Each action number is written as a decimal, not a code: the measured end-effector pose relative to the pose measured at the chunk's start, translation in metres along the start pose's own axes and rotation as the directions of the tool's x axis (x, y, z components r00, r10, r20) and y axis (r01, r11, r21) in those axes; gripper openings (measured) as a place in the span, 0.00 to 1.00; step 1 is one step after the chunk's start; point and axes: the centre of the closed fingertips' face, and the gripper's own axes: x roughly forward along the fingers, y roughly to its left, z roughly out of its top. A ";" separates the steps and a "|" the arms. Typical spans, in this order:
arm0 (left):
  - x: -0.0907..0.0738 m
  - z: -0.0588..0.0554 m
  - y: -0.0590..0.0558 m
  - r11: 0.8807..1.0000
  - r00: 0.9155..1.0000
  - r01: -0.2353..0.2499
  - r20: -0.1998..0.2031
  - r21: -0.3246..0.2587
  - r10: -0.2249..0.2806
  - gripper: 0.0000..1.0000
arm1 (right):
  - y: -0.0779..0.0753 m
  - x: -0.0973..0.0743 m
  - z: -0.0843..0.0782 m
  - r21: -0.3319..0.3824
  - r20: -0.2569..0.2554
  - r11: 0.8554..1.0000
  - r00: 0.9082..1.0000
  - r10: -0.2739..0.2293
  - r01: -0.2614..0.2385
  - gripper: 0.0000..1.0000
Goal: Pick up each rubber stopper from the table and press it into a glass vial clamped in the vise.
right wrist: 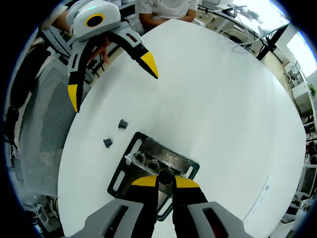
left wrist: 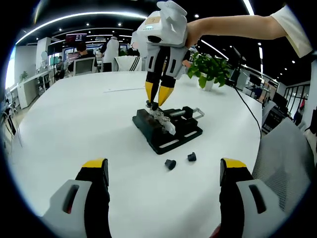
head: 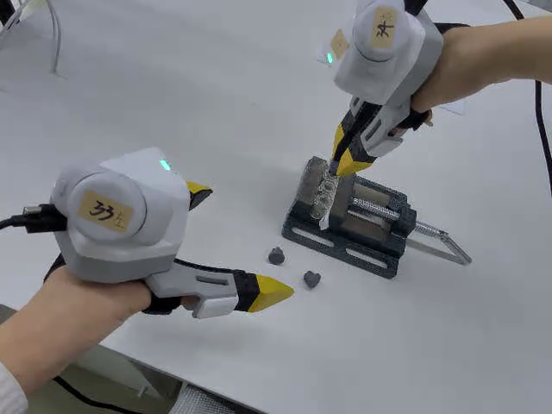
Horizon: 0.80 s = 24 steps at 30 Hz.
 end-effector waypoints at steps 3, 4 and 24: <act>0.000 0.000 0.000 1.000 1.000 0.001 0.000 -0.002 -0.001 0.92 | 0.000 0.000 0.001 -0.002 -0.002 1.000 1.000 0.001 -0.001 0.05; 0.000 0.000 0.000 1.000 1.000 0.001 0.000 -0.002 -0.001 0.92 | -0.001 0.001 0.001 -0.001 -0.002 1.000 1.000 0.000 0.000 0.05; 0.008 0.002 0.000 1.000 1.000 0.016 0.007 -0.001 -0.016 0.91 | -0.010 0.003 -0.001 0.277 -0.006 0.961 1.000 -0.006 0.008 0.04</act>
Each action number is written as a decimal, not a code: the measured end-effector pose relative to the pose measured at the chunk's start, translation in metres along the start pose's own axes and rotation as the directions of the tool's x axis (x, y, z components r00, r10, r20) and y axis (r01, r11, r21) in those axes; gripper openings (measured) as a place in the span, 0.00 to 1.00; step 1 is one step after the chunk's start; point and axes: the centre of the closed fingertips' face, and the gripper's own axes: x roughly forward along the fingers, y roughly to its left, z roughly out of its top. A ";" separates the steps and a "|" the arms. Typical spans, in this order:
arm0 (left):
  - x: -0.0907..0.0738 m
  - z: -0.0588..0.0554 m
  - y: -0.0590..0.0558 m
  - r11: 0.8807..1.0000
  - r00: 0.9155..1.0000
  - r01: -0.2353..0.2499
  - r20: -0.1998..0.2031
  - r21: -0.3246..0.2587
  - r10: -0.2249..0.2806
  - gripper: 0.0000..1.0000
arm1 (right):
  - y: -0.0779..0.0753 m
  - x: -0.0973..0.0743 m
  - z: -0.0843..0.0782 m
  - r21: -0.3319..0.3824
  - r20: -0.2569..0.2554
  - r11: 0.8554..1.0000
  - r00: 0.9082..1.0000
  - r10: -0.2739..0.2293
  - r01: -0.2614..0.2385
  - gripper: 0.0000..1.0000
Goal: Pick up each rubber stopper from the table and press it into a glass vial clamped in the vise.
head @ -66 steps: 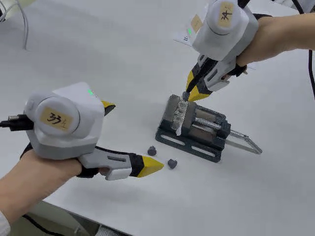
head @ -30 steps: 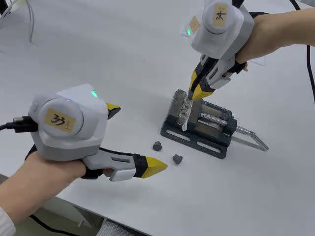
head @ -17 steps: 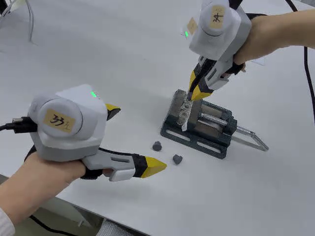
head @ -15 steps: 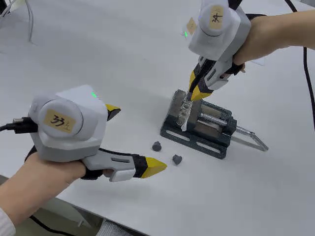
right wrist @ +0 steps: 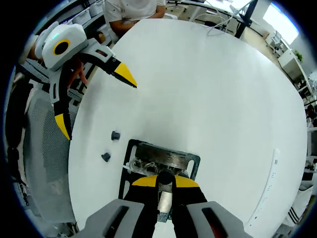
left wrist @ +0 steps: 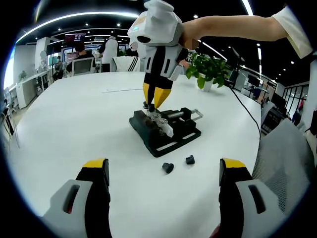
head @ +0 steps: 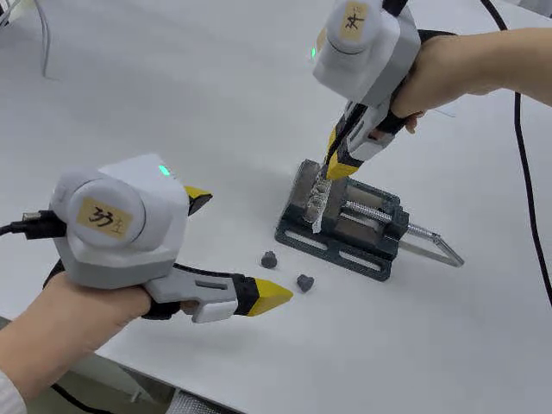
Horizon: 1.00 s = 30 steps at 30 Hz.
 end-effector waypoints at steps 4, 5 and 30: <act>0.001 0.000 -0.001 1.000 1.000 0.001 -0.001 -0.003 -0.001 0.91 | -0.002 0.001 0.000 0.018 -0.004 1.000 1.000 0.006 -0.006 0.04; 0.001 0.000 -0.001 1.000 1.000 0.002 -0.002 -0.004 -0.002 0.91 | -0.001 0.001 -0.001 0.008 -0.009 1.000 1.000 0.007 -0.007 0.04; 0.000 -0.002 -0.001 1.000 1.000 -0.004 -0.011 -0.007 0.004 0.90 | 0.001 -0.018 -0.005 -0.119 0.013 0.993 1.000 0.009 -0.007 0.08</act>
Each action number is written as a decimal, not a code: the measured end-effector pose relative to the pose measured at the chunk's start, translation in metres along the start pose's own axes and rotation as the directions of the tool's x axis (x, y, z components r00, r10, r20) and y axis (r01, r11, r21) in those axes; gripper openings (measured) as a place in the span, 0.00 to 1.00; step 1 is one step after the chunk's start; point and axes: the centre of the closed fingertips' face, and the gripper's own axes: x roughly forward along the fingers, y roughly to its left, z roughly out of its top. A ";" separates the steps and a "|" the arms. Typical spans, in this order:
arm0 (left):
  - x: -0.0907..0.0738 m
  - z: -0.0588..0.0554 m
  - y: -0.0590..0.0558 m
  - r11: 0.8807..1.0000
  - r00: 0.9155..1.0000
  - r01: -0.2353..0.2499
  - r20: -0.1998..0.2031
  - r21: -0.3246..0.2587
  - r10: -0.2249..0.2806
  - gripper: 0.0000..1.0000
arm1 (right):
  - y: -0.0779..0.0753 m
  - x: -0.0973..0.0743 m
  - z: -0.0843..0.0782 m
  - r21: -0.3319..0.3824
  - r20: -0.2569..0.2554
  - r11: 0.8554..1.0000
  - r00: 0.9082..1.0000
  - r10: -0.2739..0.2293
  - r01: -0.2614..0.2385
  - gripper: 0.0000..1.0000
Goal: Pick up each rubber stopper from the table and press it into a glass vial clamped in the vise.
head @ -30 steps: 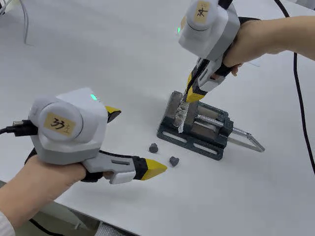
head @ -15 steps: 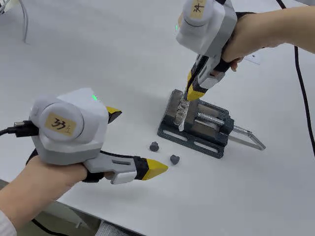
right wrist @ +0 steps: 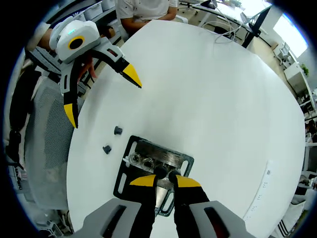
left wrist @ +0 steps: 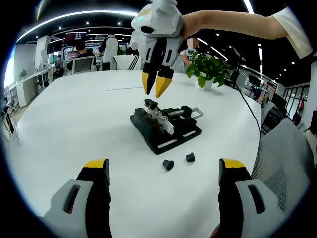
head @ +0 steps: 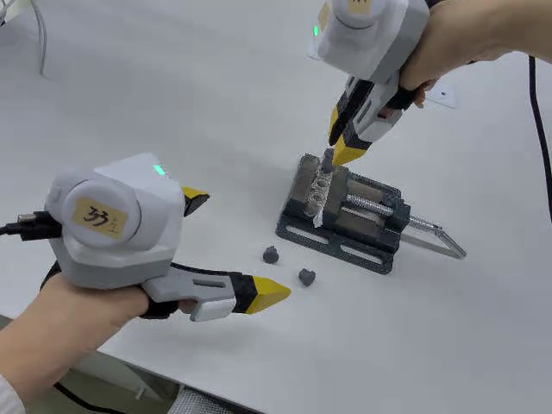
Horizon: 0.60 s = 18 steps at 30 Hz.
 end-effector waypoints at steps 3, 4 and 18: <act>0.000 0.001 0.000 1.000 1.000 -0.002 0.002 0.000 0.002 0.90 | 0.000 -0.004 -0.002 -0.002 0.007 1.000 1.000 0.004 -0.004 0.06; 0.000 0.002 0.000 1.000 1.000 -0.002 0.003 -0.001 0.002 0.90 | -0.001 -0.003 -0.004 -0.007 0.009 1.000 1.000 0.004 -0.004 0.07; 0.001 -0.005 -0.004 1.000 1.000 0.008 -0.012 -0.005 -0.008 0.89 | 0.007 0.008 0.002 -0.002 0.032 1.000 0.999 0.029 -0.029 0.01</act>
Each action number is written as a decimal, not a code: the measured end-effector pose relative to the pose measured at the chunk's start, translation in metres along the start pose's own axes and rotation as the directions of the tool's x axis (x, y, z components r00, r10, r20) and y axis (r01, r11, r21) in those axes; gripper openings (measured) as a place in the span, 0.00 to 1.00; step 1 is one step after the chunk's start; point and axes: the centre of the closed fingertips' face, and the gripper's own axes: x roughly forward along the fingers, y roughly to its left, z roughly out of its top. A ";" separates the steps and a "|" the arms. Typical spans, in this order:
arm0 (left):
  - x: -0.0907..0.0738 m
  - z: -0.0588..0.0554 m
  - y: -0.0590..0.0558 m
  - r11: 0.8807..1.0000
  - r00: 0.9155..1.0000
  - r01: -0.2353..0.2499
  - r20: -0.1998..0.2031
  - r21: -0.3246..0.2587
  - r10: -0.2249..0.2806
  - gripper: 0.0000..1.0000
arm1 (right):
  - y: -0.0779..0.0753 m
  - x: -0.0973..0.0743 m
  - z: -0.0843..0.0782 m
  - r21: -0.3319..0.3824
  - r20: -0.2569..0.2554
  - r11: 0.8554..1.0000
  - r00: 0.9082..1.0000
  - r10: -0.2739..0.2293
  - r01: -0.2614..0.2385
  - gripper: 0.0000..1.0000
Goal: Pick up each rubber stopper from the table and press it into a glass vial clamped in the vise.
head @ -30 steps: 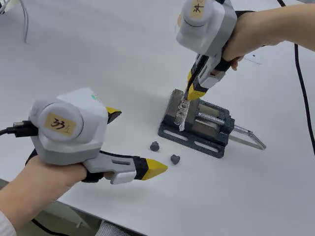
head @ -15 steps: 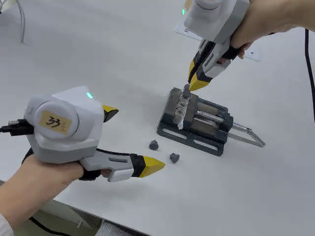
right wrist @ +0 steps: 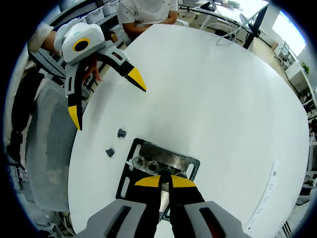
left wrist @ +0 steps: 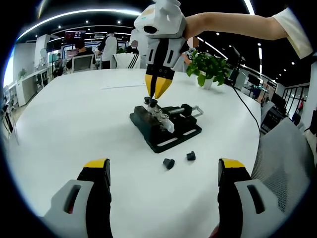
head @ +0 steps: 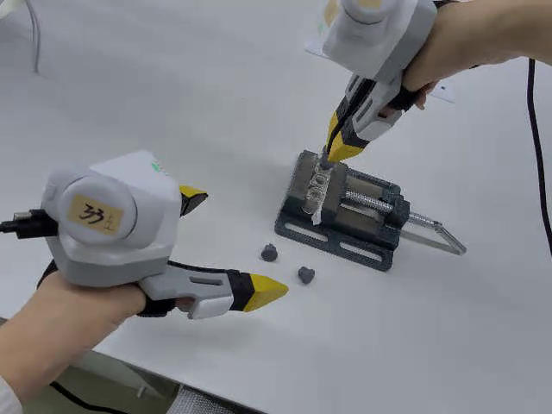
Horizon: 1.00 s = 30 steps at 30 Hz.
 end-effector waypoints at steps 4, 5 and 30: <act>0.001 -0.001 0.000 1.000 1.000 0.002 -0.004 -0.004 -0.002 0.88 | 0.001 0.000 0.000 0.001 -0.001 1.000 1.000 0.004 -0.004 0.00; 0.001 -0.001 0.000 1.000 1.000 0.002 -0.005 -0.005 -0.002 0.88 | 0.000 0.001 0.000 0.002 0.001 1.000 1.000 0.003 -0.003 0.00; 0.004 -0.005 0.001 1.000 1.000 0.011 -0.026 -0.012 -0.012 0.88 | -0.003 0.002 0.001 -0.007 0.006 1.000 1.000 -0.024 0.024 0.01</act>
